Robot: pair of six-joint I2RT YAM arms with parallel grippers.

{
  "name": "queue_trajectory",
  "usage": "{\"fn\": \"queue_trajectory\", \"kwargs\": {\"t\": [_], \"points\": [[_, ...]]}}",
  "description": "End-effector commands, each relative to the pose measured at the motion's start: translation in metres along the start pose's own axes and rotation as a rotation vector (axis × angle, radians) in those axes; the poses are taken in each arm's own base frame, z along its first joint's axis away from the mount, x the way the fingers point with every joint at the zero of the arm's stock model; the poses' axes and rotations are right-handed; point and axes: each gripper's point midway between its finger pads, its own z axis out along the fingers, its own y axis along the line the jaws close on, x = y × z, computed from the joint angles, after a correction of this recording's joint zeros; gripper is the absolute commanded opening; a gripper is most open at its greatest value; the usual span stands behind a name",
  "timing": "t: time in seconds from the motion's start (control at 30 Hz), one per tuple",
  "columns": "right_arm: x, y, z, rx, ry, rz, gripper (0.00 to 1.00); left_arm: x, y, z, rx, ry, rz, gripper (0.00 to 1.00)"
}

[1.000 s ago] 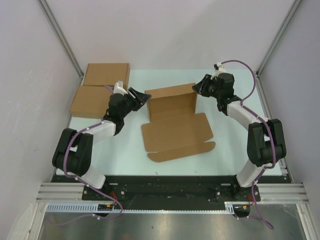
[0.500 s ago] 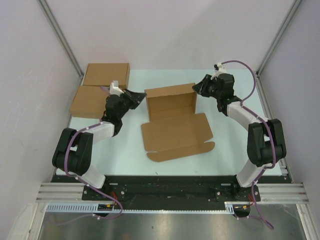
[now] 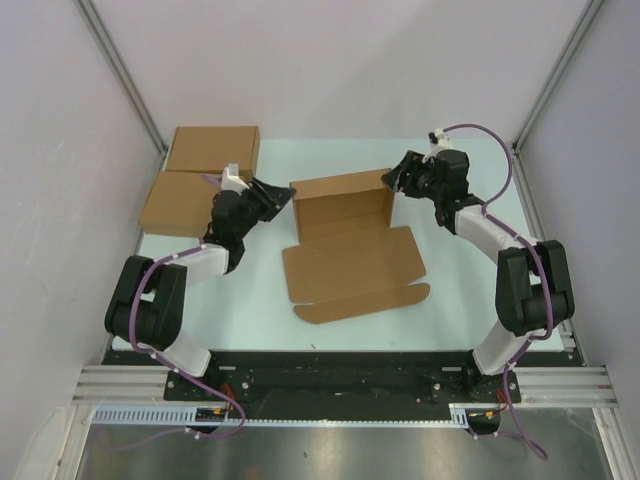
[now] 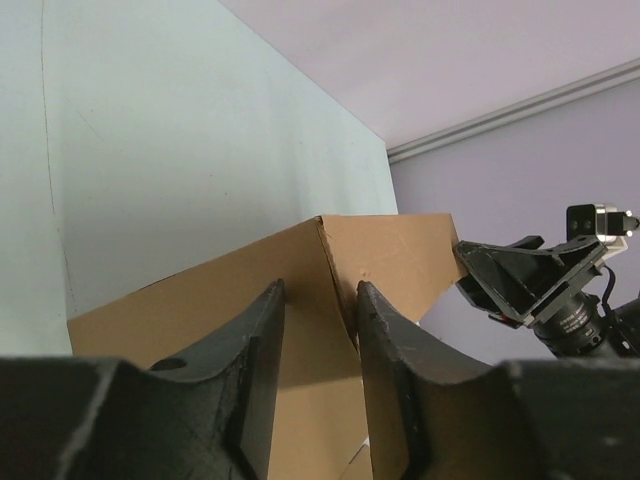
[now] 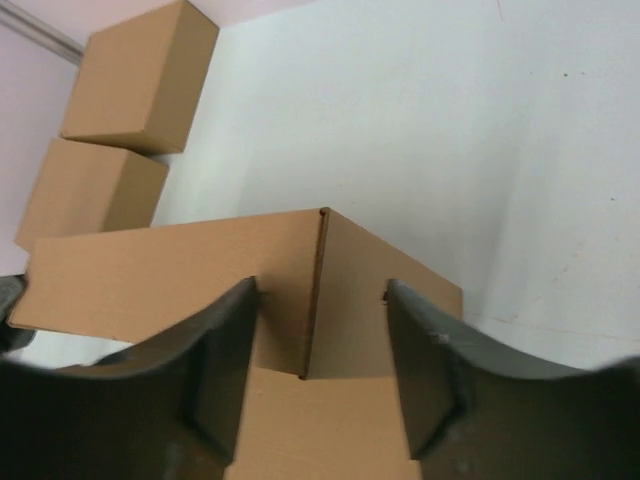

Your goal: Fold the paper box

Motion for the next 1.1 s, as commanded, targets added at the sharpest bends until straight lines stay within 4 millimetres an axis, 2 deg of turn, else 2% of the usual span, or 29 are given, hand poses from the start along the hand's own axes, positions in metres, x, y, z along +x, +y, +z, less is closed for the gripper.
{"fn": "queue_trajectory", "kwargs": {"t": [0.0,0.07,0.2,0.43,0.5,0.53,0.6,0.63,0.67,0.7,0.73,0.77,0.8,0.83,0.87,0.93,0.97,1.07], "points": [[0.016,-0.003,-0.014,0.047,0.06,0.011,0.69,0.001,-0.004,-0.003,-0.001,0.03,0.033,0.41],[0.005,0.0,-0.02,0.056,0.028,0.007,0.76,0.001,-0.004,-0.003,-0.002,0.031,0.033,0.41],[-0.017,0.005,-0.036,0.081,-0.033,0.006,0.83,0.0,-0.003,-0.004,-0.005,0.031,0.034,0.43],[-0.053,0.014,-0.074,0.14,-0.166,-0.02,0.86,-0.008,-0.005,-0.002,-0.007,0.02,0.04,0.48],[-0.051,0.011,-0.082,0.163,-0.173,-0.038,0.86,-0.018,-0.005,-0.004,-0.01,0.001,0.042,0.51],[-0.05,0.011,-0.084,0.182,-0.179,-0.051,0.86,-0.023,-0.006,-0.005,-0.006,-0.01,0.043,0.52],[-0.03,0.006,-0.083,0.207,-0.148,-0.107,0.84,-0.038,-0.006,-0.011,-0.015,-0.045,0.056,0.56],[-0.025,-0.004,-0.085,0.265,-0.16,-0.127,0.84,-0.048,-0.011,-0.015,-0.017,-0.075,0.066,0.57],[-0.018,0.003,-0.082,0.251,-0.168,-0.154,0.84,-0.053,-0.011,-0.019,-0.027,-0.093,0.076,0.58],[0.002,-0.007,-0.08,0.274,-0.138,-0.181,0.83,-0.054,-0.006,-0.023,-0.053,-0.097,0.097,0.59],[0.007,-0.01,-0.079,0.294,-0.147,-0.194,0.82,-0.065,-0.012,-0.031,-0.067,-0.151,0.124,0.59],[0.01,-0.002,-0.077,0.275,-0.171,-0.209,0.81,-0.065,-0.007,-0.036,-0.096,-0.153,0.136,0.59],[0.029,-0.012,-0.077,0.293,-0.151,-0.235,0.81,-0.067,-0.004,-0.042,-0.118,-0.169,0.151,0.59],[0.032,-0.013,-0.078,0.305,-0.164,-0.247,0.81,-0.069,-0.005,-0.052,-0.132,-0.193,0.161,0.59],[0.036,-0.011,-0.075,0.293,-0.174,-0.26,0.82,-0.072,0.003,-0.059,-0.18,-0.219,0.165,0.6],[0.043,-0.021,-0.072,0.332,-0.166,-0.268,0.82,-0.073,0.007,-0.074,-0.211,-0.247,0.19,0.61],[0.049,-0.026,-0.066,0.343,-0.155,-0.273,0.82,-0.076,0.015,-0.08,-0.256,-0.268,0.196,0.61],[0.05,-0.033,-0.055,0.368,-0.186,-0.281,0.82,-0.074,0.022,-0.094,-0.29,-0.288,0.199,0.61]]}}
